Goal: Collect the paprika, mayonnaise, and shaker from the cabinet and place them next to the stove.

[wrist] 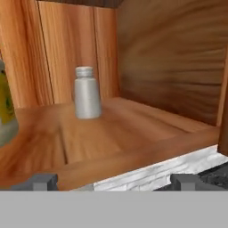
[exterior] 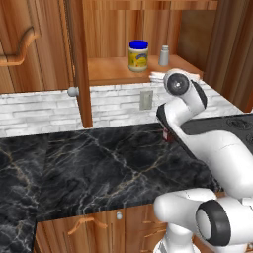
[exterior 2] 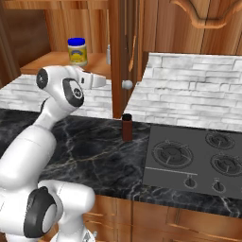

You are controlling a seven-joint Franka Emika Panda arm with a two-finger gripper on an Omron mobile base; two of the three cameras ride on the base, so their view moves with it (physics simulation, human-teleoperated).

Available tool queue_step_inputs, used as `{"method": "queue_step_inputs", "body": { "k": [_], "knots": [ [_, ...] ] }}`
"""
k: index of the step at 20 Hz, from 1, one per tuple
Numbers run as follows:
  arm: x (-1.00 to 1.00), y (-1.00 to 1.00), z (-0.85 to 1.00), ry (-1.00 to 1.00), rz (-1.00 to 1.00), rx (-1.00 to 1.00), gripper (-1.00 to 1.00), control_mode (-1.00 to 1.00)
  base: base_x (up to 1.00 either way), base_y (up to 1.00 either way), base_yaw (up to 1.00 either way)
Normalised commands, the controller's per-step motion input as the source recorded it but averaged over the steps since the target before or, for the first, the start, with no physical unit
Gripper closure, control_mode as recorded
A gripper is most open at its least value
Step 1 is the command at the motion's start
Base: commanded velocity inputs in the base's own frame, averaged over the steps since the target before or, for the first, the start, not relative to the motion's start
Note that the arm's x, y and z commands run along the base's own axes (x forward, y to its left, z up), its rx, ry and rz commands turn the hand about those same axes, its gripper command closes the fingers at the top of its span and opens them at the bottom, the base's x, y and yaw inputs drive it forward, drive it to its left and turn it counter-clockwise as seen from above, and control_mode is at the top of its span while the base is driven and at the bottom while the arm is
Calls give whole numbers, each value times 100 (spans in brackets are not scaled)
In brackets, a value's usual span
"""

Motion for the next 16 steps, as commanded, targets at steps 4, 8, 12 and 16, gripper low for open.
{"method": "queue_step_inputs", "body": {
  "k": [4, 8, 12, 16],
  "knots": [
    [0, 50, 45, 10, 33, 0, -100, -100, 0, 0, 0],
    [0, 56, 32, 8, 30, 0, -100, -100, 0, 0, 0],
    [0, 49, 32, 4, 24, 1, -100, -100, 0, 0, 0],
    [-3, 32, 12, 1, 16, 1, -100, -100, 0, 0, 0]
  ]
}}
